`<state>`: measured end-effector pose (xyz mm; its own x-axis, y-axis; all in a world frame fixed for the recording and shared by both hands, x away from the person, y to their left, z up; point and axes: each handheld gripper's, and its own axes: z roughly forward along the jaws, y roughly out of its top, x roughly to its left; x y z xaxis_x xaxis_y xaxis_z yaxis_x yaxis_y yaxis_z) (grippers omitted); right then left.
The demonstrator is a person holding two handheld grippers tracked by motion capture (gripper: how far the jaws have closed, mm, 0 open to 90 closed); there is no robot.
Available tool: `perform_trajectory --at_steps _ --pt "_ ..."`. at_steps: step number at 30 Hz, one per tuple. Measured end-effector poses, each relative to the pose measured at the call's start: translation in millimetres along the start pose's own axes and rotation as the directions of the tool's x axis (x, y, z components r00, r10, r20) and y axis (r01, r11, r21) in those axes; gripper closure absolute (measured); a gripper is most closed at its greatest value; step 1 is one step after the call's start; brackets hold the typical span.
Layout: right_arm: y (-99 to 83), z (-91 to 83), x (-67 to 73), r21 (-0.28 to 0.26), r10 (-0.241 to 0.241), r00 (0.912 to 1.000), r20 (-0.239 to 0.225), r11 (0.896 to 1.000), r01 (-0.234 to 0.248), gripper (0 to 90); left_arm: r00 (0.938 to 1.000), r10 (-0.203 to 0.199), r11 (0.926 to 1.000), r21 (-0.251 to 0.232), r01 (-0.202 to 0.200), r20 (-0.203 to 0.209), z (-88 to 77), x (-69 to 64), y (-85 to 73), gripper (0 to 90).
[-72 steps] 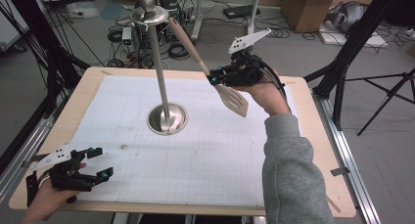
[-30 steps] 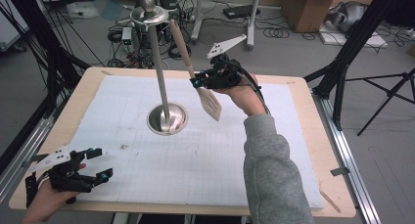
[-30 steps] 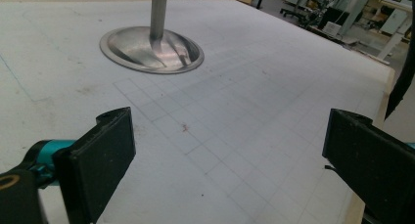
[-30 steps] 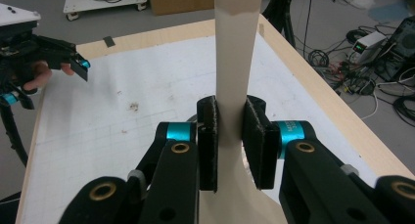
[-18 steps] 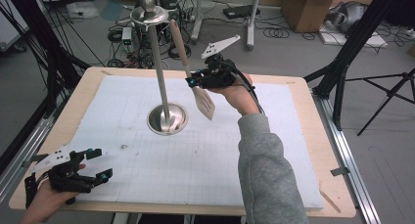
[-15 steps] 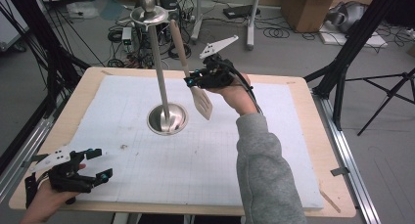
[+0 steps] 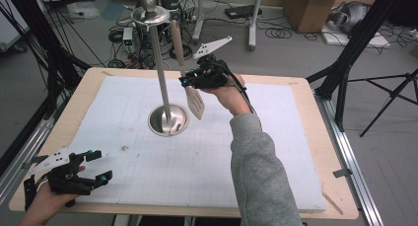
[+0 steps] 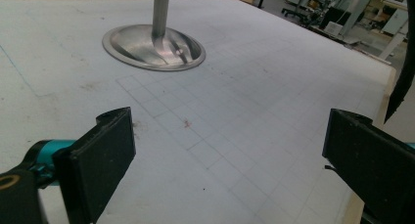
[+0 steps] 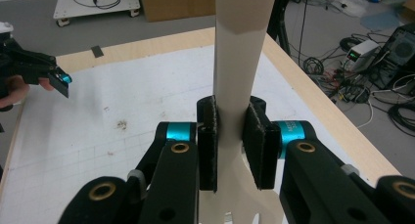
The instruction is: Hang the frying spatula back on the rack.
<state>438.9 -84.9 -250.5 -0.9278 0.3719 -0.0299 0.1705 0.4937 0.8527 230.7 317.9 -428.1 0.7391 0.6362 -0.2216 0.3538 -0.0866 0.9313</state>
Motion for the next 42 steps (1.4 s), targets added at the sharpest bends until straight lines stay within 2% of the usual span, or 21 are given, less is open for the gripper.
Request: perform_trajectory --at_steps 6,9,11,19,22,24,29,32,34,37,42 --pt "0.2 -0.5 1.4 0.005 0.003 1.0000 0.006 1.000 -0.003 75.7 1.0000 0.002 1.0000 0.001 -0.002 -0.001 -0.1 -0.5 0.0 5.9" --pt "0.2 -3.7 2.4 -0.007 0.016 0.9998 0.010 1.000 -0.016 71.4 1.0000 0.000 1.0000 -0.001 0.000 -0.001 -0.5 -0.3 0.1 5.9" --pt "0.4 -6.7 3.3 -0.007 0.007 0.9997 0.024 1.000 -0.007 66.5 1.0000 -0.005 1.0000 -0.006 0.005 0.000 -0.9 -0.1 0.2 5.9" --pt "-10.3 -19.3 5.2 -0.026 0.025 0.9986 0.046 0.999 -0.024 44.0 1.0000 -0.001 1.0000 0.001 0.001 -0.002 -0.2 0.1 -0.1 5.9" --pt "-17.5 -23.0 4.5 -0.027 0.057 0.9980 0.026 0.998 -0.057 33.1 1.0000 0.002 0.9999 0.010 -0.002 -0.001 2.0 -0.3 -0.4 5.9" --pt "-21.5 -26.3 5.5 -0.025 0.062 0.9977 0.030 0.998 -0.061 28.8 1.0000 0.005 0.9999 0.013 -0.005 -0.002 2.9 -0.5 -0.2 5.9" --pt "-30.1 -37.1 9.4 -0.067 0.078 0.9969 -0.007 0.995 -0.079 19.5 0.9997 0.020 0.9998 -0.004 -0.020 -0.017 2.5 -1.2 1.4 5.9" --pt "-35.3 -42.6 11.6 -0.068 0.076 0.9969 -0.018 0.995 -0.077 18.6 0.9994 0.023 0.9993 -0.027 -0.024 -0.024 1.5 -1.3 4.0 5.9" --pt "-37.9 -46.6 13.2 -0.074 0.074 0.9971 -0.019 0.994 -0.075 14.9 0.9995 0.020 0.9992 -0.035 -0.021 -0.023 2.0 -0.7 4.7 5.9" --pt "-41.1 -53.9 16.4 -0.104 0.059 0.9982 -0.014 0.993 -0.060 14.7 0.9995 0.022 0.9993 -0.028 -0.022 -0.021 3.9 0.4 4.6 5.9" --pt "-50.1 -64.3 18.5 -0.105 0.049 0.9987 -0.018 0.993 -0.050 14.6 0.9997 0.021 0.9994 -0.028 -0.021 -0.011 9.1 1.0 5.9 5.9"
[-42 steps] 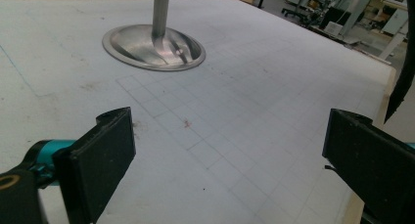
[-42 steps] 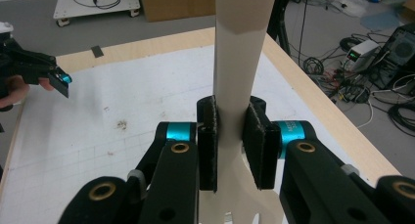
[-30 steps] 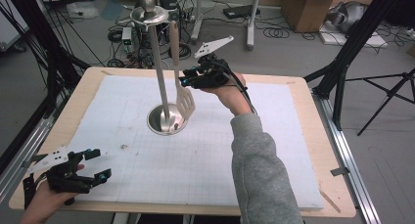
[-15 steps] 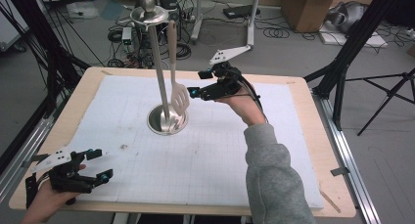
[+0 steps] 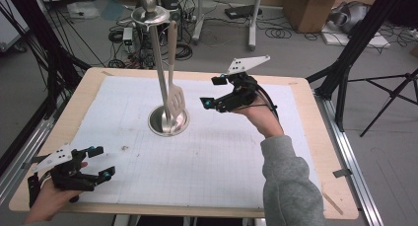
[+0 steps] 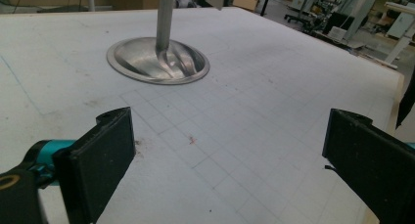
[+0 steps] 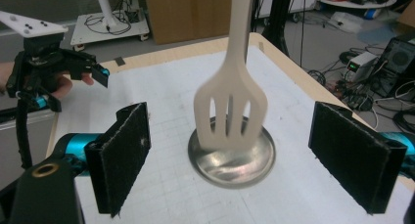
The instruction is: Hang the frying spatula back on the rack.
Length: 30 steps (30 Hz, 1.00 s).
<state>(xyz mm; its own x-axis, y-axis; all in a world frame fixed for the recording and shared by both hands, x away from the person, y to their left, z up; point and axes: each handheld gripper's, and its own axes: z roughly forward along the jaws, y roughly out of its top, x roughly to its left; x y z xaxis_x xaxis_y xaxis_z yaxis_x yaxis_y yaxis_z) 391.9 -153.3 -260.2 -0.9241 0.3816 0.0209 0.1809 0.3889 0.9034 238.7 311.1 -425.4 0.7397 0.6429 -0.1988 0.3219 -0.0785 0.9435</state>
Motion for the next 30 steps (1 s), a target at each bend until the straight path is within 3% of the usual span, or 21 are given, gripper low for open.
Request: perform_trajectory --at_steps 14,30 --pt "-30.9 -22.7 1.1 0.004 0.020 0.9997 0.015 1.000 -0.020 14.5 0.9999 -0.011 0.9993 -0.034 0.011 0.002 5.5 -0.1 2.4 5.9" --pt "-69.3 -54.0 1.3 -0.037 0.049 0.9978 0.045 0.998 -0.047 14.5 0.9999 -0.009 0.9998 -0.015 0.009 0.006 9.7 -1.1 0.7 5.9"
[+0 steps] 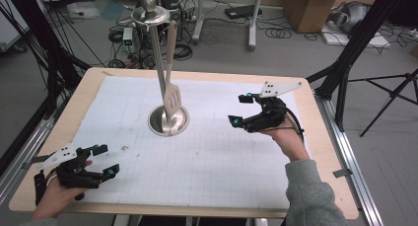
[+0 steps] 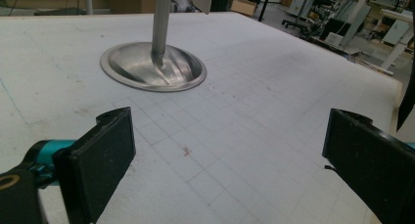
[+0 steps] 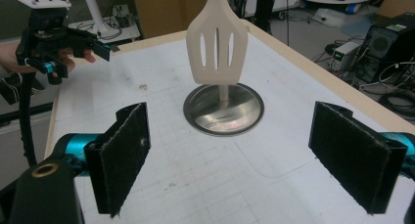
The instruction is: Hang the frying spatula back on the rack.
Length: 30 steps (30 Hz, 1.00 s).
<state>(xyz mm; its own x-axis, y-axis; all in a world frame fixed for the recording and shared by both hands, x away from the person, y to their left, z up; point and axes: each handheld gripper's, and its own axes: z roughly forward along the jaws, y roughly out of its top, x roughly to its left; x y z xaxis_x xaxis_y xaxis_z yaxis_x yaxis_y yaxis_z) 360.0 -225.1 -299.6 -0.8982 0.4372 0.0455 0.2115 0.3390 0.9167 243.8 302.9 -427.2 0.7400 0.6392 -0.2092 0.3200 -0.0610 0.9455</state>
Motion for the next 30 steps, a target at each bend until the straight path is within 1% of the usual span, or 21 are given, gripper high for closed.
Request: perform_trajectory --at_steps 6,12,16,24,30 --pt "-12.3 -10.7 -0.9 -0.009 0.015 0.9998 0.014 1.000 -0.015 14.5 1.0000 -0.005 1.0000 0.000 0.005 -0.002 -0.4 -0.7 -0.9 5.9" --pt "-28.6 -19.4 -0.5 -0.016 0.031 0.9991 0.028 0.999 -0.031 14.5 0.9999 -0.012 0.9999 -0.007 0.012 -0.002 -0.7 -0.1 -0.9 5.9" --pt "-39.9 -23.9 -1.2 -0.013 0.047 0.9983 0.036 0.999 -0.046 14.5 1.0000 -0.006 1.0000 -0.005 0.006 -0.003 -0.4 -0.7 -0.7 5.9" --pt "-61.8 -31.1 -3.1 -0.033 0.072 0.9958 0.057 0.997 -0.070 14.5 0.9999 -0.007 0.9999 -0.009 0.007 -0.010 -1.2 0.0 -1.2 5.9" --pt "-74.3 -36.1 -3.4 -0.056 0.075 0.9946 0.071 0.996 -0.072 14.5 0.9999 -0.008 0.9999 -0.008 0.008 -0.014 -1.2 0.0 -1.4 5.9"
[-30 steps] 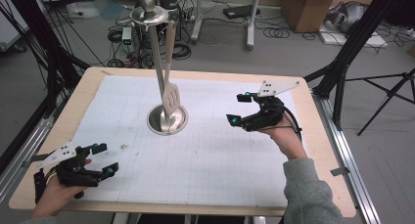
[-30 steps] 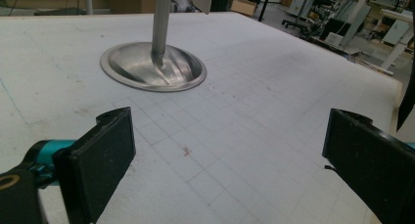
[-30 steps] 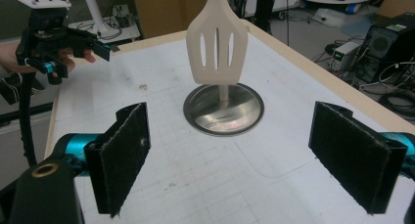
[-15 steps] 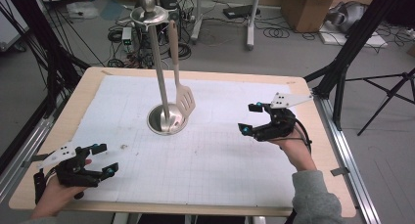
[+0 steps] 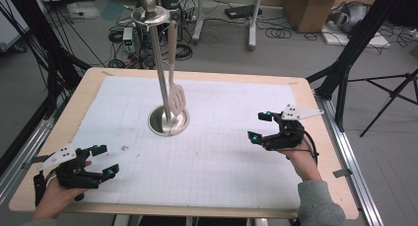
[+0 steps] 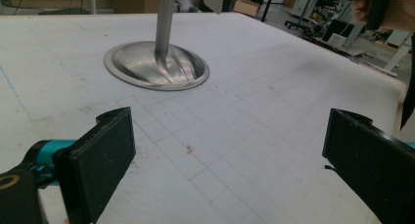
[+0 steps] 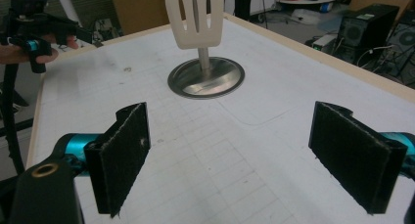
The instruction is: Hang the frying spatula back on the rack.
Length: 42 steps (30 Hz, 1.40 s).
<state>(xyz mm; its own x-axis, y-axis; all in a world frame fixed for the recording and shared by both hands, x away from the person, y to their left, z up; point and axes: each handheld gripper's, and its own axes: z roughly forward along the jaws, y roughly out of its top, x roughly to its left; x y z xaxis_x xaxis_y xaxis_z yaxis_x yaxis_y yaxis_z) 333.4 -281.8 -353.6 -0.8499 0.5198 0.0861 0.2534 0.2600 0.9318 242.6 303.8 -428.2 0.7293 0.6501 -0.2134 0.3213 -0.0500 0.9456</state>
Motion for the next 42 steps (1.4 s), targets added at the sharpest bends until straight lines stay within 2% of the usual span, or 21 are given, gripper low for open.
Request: perform_trajectory --at_steps 3,6,12,19,27,32,42 --pt "-2.5 -2.6 -0.4 0.008 0.005 1.0000 0.007 1.000 -0.005 14.5 1.0000 0.001 1.0000 0.000 -0.001 -0.001 0.0 0.1 0.1 5.9" --pt "-4.6 -6.8 0.3 -0.015 0.006 0.9999 0.013 1.000 -0.005 14.5 1.0000 0.003 1.0000 0.003 -0.003 0.000 0.0 0.5 0.1 5.9" --pt "-15.9 -13.4 1.0 -0.018 0.020 0.9995 0.024 1.000 -0.020 14.5 1.0000 0.000 1.0000 0.007 0.000 0.001 0.4 1.1 -0.4 5.9" --pt "-24.0 -23.9 1.0 -0.060 0.033 0.9983 0.049 0.998 -0.030 14.5 1.0000 0.002 1.0000 0.006 -0.002 0.002 1.8 1.6 -0.3 5.9" --pt "-32.4 -34.1 3.5 -0.073 0.044 0.9962 0.076 0.997 -0.039 14.5 1.0000 0.003 1.0000 -0.001 -0.003 -0.002 1.6 2.0 0.2 5.9" --pt "-36.5 -41.5 6.0 -0.102 0.053 0.9937 0.099 0.994 -0.043 14.5 1.0000 0.008 1.0000 -0.002 -0.008 -0.004 1.9 1.7 0.3 5.9" --pt "-50.6 -56.9 8.7 -0.096 0.067 0.9911 0.116 0.994 -0.056 14.5 0.9999 0.011 0.9999 -0.012 -0.011 -0.006 0.4 0.7 0.8 5.9"
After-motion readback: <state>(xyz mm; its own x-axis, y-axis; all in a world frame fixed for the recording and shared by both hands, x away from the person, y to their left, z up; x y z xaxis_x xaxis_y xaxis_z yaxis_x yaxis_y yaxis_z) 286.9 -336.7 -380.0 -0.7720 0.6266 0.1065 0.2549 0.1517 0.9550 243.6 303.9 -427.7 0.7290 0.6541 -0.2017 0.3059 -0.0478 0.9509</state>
